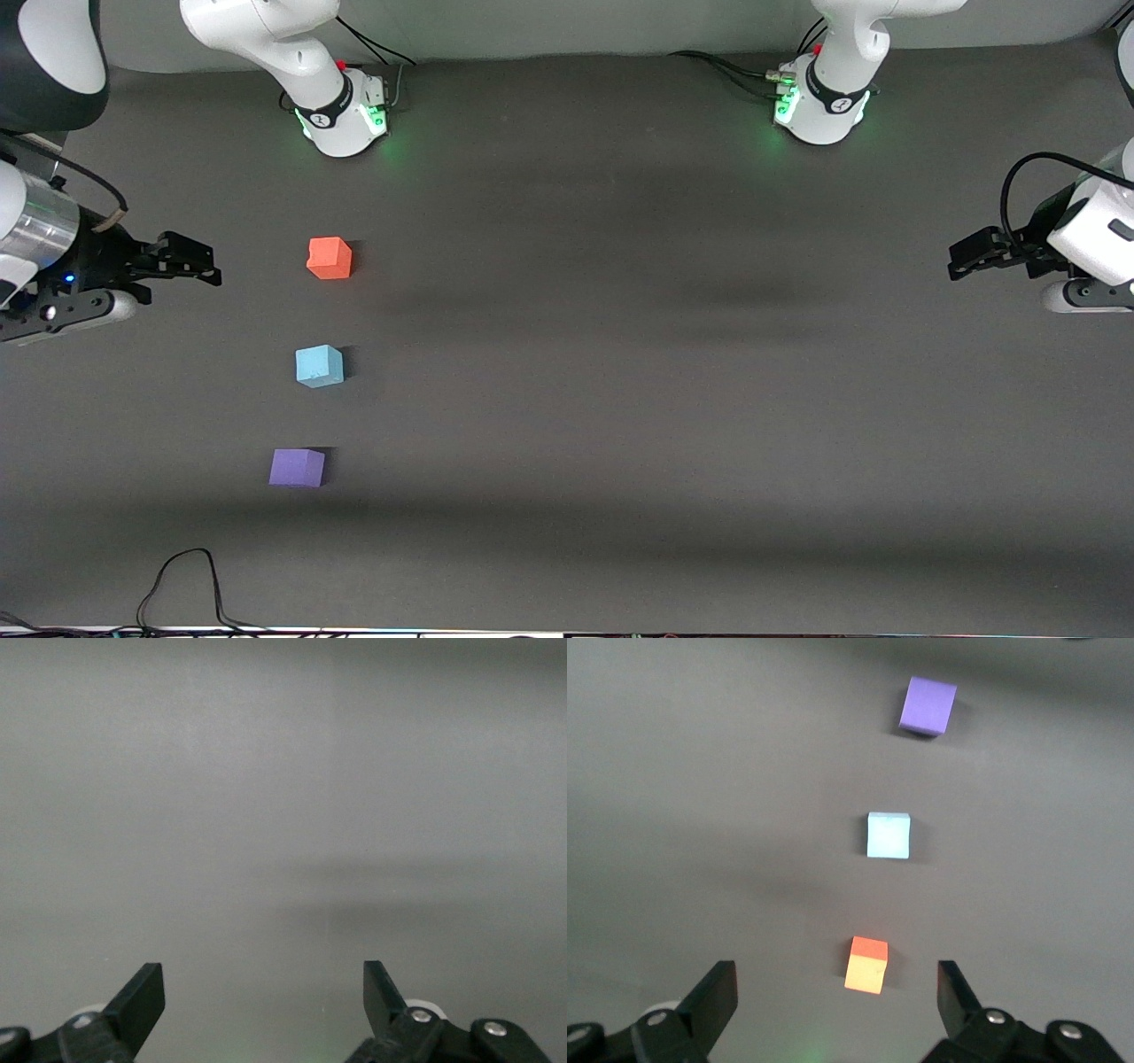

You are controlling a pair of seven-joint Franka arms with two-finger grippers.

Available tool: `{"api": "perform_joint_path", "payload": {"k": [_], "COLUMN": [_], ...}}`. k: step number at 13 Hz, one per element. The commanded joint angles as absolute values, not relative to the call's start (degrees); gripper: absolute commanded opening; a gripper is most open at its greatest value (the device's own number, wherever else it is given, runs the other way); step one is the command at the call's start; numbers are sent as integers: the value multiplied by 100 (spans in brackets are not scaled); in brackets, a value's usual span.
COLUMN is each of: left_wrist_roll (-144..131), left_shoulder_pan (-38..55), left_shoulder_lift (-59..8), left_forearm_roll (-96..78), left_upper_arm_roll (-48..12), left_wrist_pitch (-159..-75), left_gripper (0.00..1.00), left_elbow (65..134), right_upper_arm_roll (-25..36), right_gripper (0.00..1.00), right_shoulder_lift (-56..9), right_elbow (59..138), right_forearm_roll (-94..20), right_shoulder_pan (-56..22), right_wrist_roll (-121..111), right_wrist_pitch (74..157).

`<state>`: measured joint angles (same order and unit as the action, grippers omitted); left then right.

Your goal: Place blue block between orange and purple blocks

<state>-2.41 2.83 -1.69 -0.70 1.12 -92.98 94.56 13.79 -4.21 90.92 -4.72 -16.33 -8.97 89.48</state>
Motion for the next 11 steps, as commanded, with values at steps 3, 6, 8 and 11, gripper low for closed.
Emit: {"api": "perform_joint_path", "payload": {"k": [3, 6, 8, 11], "left_wrist_roll": [-185, -185, -185, -185], "left_shoulder_pan": [352, 352, 352, 352], "left_shoulder_lift": [-176, -176, -176, -176], "left_forearm_roll": [-9, -9, -9, -9], "left_upper_arm_roll": [149, 150, 149, 150], "left_wrist_pitch": [-9334, -9343, -9343, -9351], "left_gripper": [100, 100, 100, 100], "left_elbow": [9422, 9431, 9422, 9431], "right_upper_arm_roll": [1389, 1345, 1354, 1353], "right_gripper": [100, 100, 100, 100], "right_shoulder_lift": [833, 888, 853, 853], "right_elbow": [10730, 10618, 10573, 10503], "right_forearm_roll": [-255, -168, -36, 70], "right_shoulder_pan": [-1802, -1793, -1793, -1802], "right_wrist_roll": [-703, -659, -511, -448], "right_wrist_pitch": [9721, 9659, 9642, 9554]}}
